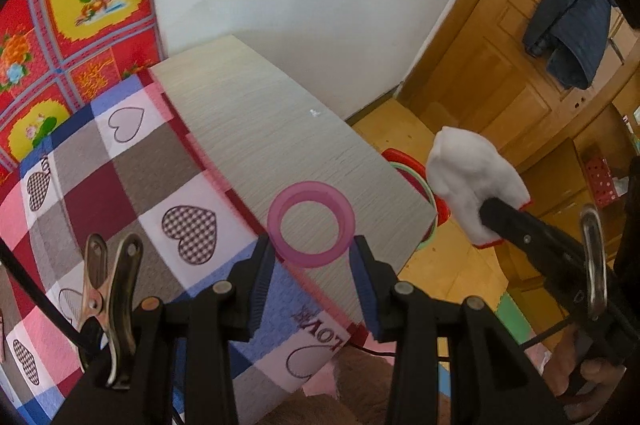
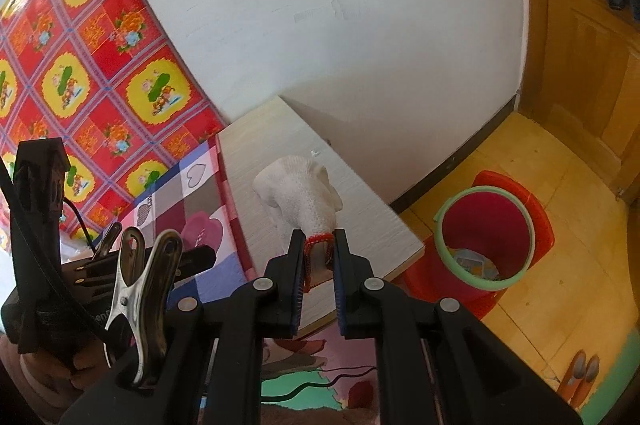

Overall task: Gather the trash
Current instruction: 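Carry the white glove with the right tool over the red bucket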

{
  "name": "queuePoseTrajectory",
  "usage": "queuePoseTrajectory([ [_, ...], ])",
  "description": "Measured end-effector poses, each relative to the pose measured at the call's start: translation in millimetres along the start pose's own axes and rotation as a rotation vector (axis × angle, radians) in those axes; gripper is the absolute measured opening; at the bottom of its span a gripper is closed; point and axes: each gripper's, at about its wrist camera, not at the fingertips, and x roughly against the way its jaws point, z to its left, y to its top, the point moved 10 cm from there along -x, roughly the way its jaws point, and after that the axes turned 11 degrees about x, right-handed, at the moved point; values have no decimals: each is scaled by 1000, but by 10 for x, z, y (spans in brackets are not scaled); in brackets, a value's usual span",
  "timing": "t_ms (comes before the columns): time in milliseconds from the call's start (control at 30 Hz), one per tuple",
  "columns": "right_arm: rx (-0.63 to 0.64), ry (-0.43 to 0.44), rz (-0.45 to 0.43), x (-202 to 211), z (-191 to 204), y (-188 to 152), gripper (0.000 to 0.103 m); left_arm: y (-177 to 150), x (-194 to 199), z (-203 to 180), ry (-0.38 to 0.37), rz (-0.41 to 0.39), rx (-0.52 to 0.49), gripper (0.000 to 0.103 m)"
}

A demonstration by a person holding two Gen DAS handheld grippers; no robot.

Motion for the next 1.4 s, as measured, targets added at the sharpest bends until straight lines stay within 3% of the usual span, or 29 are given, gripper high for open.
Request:
queuePoseTrajectory([
  [467,-4,57,10,-91,-404,138,13,73,-165,-348,75,3,24,40],
  [833,-32,61,39,-115,-906,145,13,100,-442,-755,86,33,21,40],
  [1033,-54,49,56,-127,-1268,108,13,131,-629,-1072,79,47,-5,40],
  [1400,-78,13,102,-139,-2027,-22,13,162,-975,-1860,0,52,-58,40],
])
